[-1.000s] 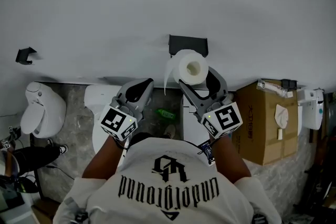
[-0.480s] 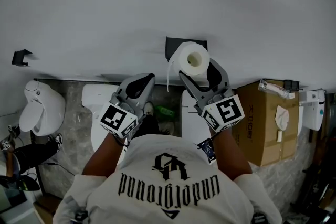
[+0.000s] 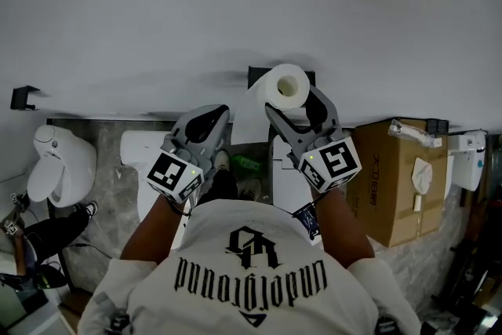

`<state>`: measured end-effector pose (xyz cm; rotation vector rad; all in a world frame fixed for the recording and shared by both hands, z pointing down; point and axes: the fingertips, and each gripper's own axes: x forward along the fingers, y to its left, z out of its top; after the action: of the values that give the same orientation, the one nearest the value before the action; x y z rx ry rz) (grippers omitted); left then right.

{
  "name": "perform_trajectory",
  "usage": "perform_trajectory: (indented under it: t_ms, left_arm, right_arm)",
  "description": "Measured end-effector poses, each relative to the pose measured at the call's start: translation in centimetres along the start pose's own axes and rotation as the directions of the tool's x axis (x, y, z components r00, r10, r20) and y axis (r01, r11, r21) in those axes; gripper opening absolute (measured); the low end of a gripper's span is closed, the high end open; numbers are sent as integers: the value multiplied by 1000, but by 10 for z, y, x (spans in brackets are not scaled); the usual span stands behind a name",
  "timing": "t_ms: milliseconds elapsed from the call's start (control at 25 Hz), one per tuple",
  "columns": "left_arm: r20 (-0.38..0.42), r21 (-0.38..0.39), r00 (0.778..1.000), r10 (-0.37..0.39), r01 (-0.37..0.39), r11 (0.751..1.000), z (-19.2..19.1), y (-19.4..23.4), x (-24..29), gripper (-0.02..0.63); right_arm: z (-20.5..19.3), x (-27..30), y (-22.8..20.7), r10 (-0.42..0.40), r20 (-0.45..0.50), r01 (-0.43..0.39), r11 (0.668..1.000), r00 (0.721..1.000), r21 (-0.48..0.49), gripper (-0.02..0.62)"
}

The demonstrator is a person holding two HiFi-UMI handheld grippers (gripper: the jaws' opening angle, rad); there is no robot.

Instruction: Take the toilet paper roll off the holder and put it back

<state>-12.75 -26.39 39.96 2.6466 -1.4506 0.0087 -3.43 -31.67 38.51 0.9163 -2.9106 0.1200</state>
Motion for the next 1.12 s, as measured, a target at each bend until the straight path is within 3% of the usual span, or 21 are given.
perform_trajectory:
  t_ms: [680, 1120]
  left_arm:
    - [-67, -38, 997, -28, 26, 999, -18, 36, 18, 14]
    - [-78, -53, 996, -38, 33, 998, -22, 40, 21, 14]
  right_arm:
    - [-33, 39, -25, -44, -37, 45, 998, 998, 41, 337]
    - [-44, 48, -21, -75, -119, 70, 996, 990, -49, 337]
